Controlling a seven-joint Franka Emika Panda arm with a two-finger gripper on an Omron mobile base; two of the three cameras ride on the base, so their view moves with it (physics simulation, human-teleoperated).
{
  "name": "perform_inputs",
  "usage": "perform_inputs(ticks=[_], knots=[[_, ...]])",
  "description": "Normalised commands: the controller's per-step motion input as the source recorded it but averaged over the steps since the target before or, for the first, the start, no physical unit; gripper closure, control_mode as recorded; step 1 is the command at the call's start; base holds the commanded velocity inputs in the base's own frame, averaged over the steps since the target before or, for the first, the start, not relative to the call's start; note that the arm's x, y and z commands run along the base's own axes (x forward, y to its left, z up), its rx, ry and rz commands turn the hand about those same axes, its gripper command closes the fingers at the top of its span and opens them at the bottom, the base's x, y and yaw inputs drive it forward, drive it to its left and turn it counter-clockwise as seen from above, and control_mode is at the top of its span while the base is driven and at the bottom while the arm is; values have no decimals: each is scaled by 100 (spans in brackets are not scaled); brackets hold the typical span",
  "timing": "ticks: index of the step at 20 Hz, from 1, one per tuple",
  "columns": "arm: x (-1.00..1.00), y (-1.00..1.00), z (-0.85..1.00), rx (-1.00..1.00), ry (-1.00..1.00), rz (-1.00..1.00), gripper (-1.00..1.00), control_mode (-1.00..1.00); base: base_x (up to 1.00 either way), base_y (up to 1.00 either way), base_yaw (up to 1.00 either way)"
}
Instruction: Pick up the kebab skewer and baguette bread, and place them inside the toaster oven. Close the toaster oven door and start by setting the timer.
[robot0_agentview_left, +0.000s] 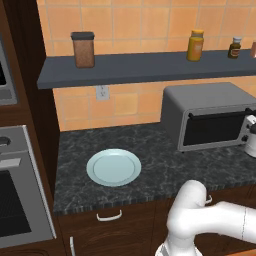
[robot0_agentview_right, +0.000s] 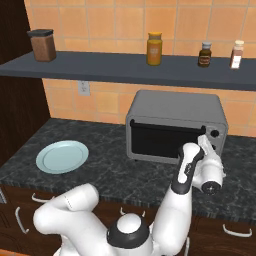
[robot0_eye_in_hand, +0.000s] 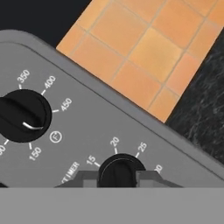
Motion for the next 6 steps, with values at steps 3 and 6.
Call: perform_inputs(ticks=[3,6], knots=[[47,50,39,36,-6,0,100,-100,0,0,0],[60,46,23,32,-11,1,100,-100,0,0,0]])
